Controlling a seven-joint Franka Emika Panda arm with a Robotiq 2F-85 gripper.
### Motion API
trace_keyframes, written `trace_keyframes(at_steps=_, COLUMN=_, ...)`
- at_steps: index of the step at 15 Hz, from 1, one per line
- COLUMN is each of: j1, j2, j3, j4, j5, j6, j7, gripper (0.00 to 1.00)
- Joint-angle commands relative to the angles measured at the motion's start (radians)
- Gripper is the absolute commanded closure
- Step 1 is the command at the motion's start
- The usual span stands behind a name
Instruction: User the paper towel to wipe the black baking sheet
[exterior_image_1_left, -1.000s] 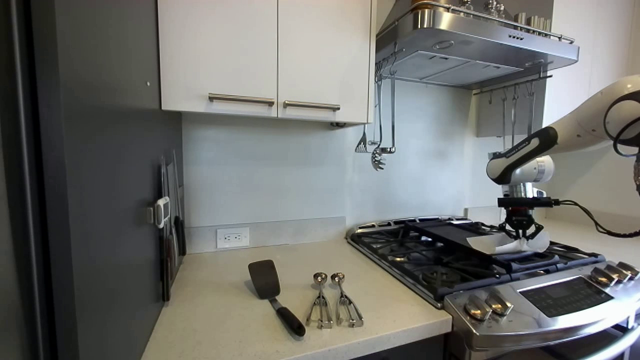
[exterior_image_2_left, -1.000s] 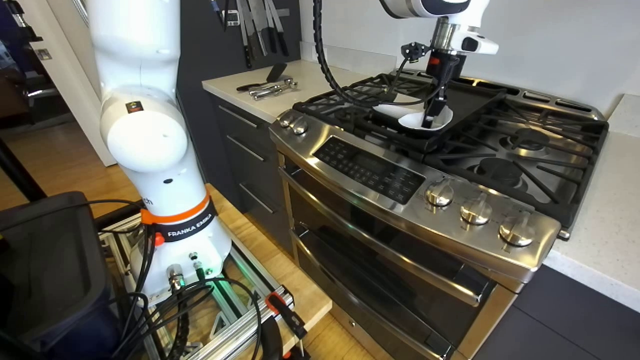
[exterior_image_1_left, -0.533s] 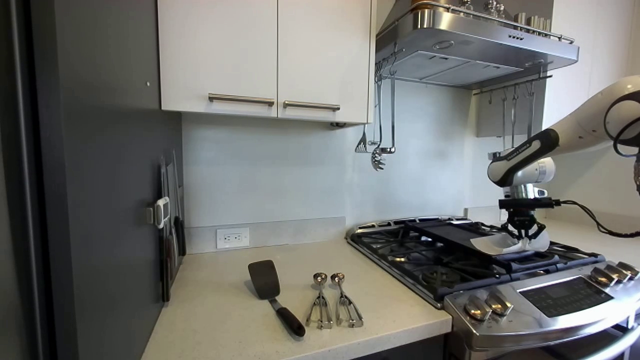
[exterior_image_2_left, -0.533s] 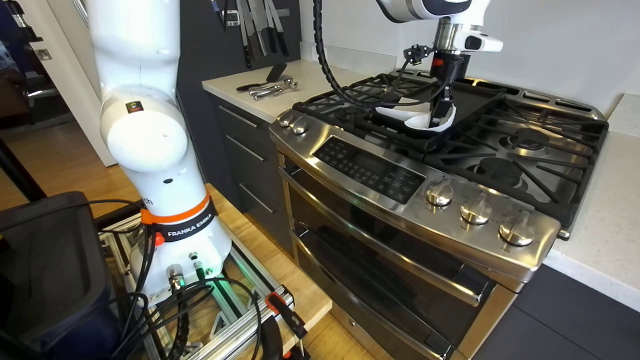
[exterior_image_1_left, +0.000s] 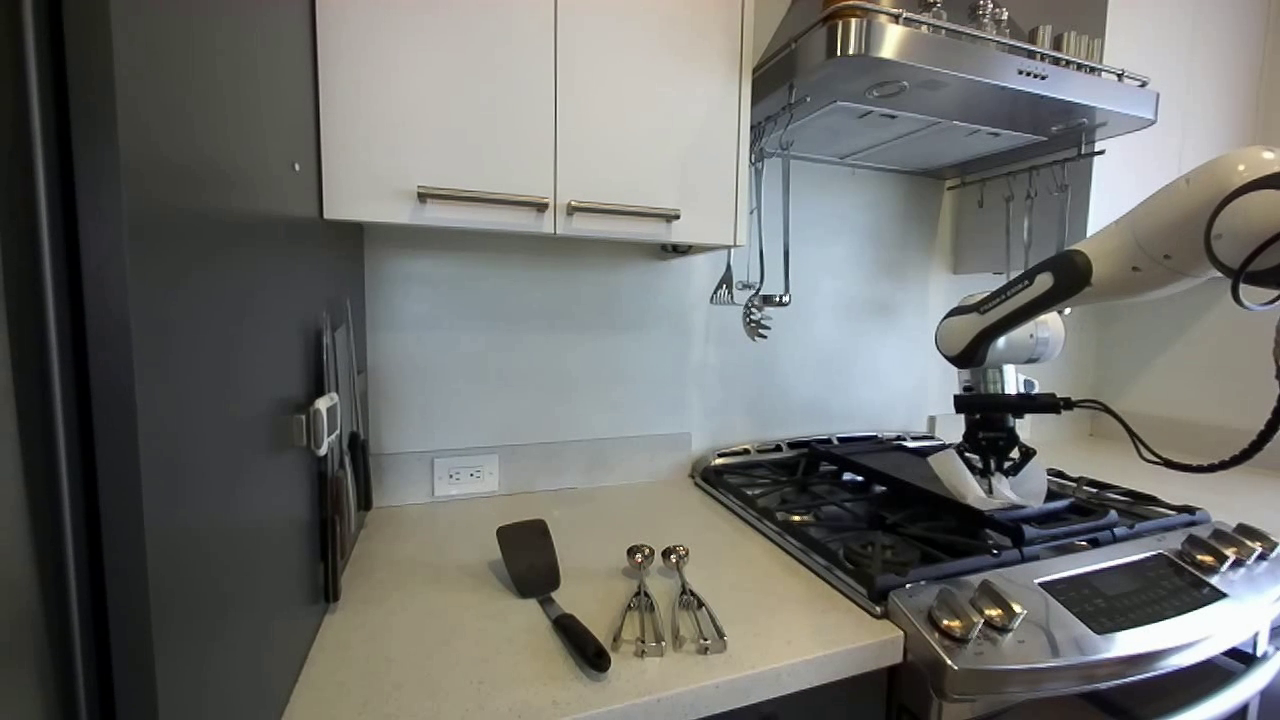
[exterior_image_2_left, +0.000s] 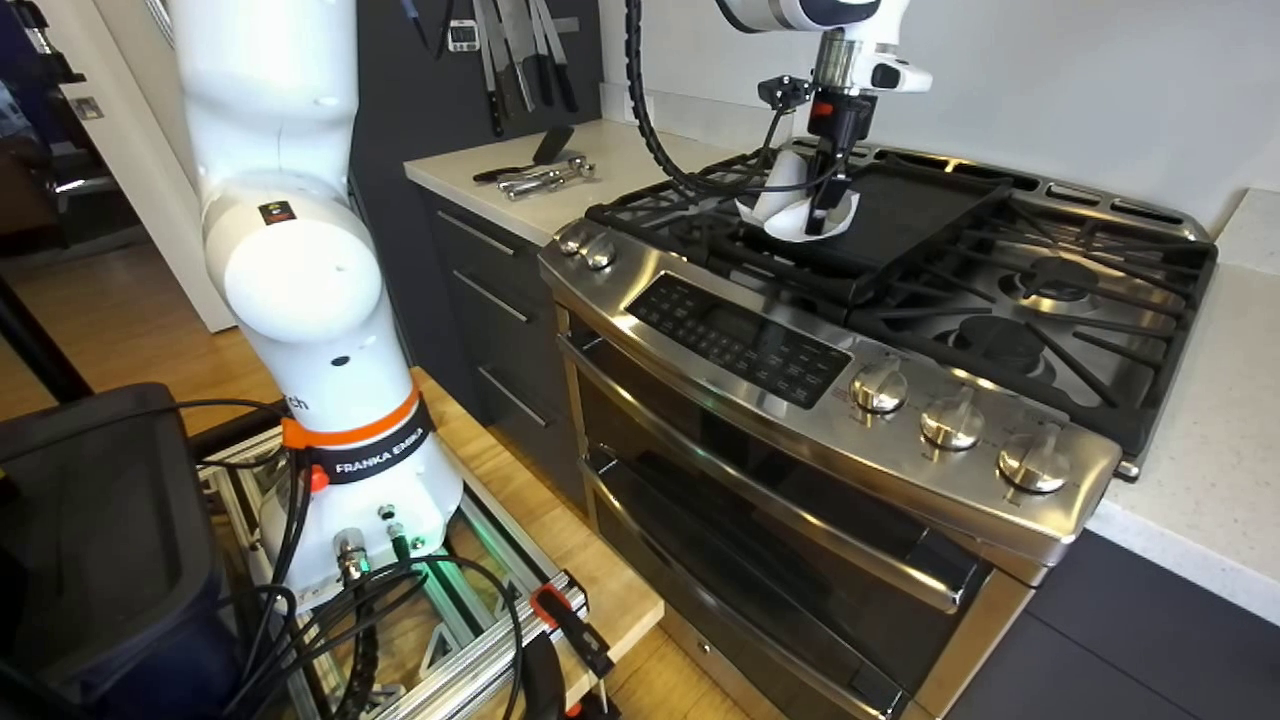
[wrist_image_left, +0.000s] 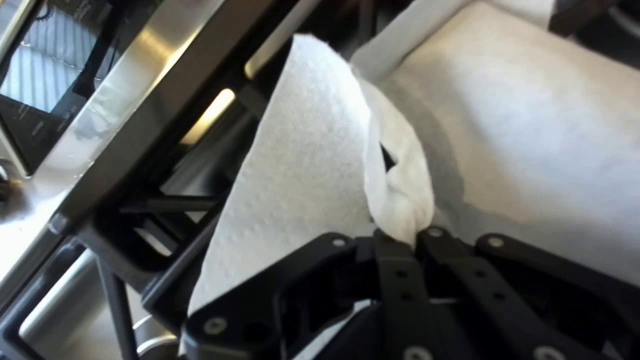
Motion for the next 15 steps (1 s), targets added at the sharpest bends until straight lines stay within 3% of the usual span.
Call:
trace_keyframes(at_steps=1, j1=0.010, j2=-0.016, j3=0.030, j4=-0.017, j5=0.059, j6=-0.060, j7=-0.066, gripper=1.00)
trace_keyframes(at_steps=7, j1=0.011, j2=-0.020, j3=0.057, j4=-0.005, j5=0.131, j6=-0.161, j7=-0.166, gripper=1.00)
trace_keyframes(at_steps=15, j1=0.015, j2=0.018, j3=0.036, j4=0.000, j5=0.104, j6=-0.026, j7=-0.114, gripper=1.00)
